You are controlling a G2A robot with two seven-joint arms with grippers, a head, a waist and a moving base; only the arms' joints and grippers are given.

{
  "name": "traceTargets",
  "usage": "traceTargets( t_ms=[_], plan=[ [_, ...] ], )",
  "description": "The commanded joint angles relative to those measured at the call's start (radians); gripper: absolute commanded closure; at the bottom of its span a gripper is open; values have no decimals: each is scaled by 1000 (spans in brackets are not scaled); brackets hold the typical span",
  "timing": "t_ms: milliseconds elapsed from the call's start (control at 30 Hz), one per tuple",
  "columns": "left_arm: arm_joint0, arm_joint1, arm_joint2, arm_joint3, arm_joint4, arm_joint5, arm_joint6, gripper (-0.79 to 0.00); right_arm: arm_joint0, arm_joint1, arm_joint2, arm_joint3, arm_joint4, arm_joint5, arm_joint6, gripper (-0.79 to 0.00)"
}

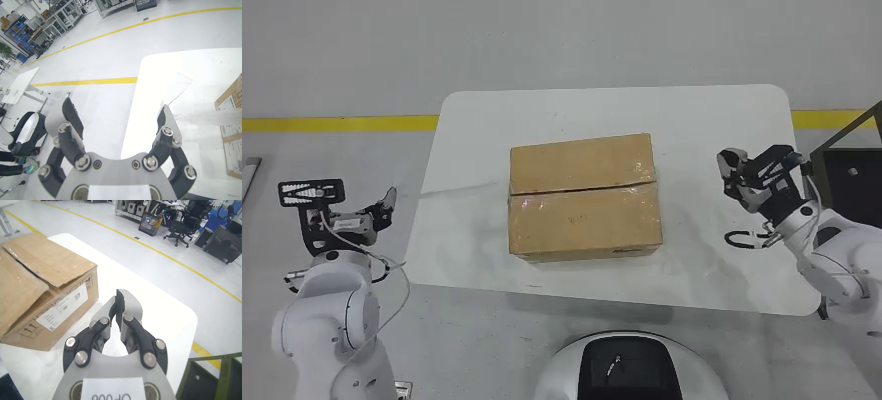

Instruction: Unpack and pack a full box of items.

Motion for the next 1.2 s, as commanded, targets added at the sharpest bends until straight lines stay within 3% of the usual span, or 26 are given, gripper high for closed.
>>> traceTargets(
  t_ms=[0, 200, 300, 433, 800, 1167],
  plan=[
    [6, 0, -3, -4, -23, 7, 10, -785, 28, -2, -13, -15, 63, -8, 21, 0],
    [15, 2, 0, -27, -60, 24, 20, -785, 98, -9, -119, -23, 126, -99, 62, 0],
    [18, 3, -6, -29, -83, 35, 31, -785, 111, -9, -174, -18, 102, -184, 80, 0],
    [16, 3, -25, -40, -163, 71, 59, -785, 106, -10, -219, -1, 71, -219, 102, 0],
    [18, 0, -73, -33, -430, 115, 197, -785, 99, -12, -248, 12, 40, -193, 124, 0],
    [30, 17, -85, -55, -390, 49, 196, -785, 87, -10, -227, -22, 51, -163, 108, 0]
  ],
)
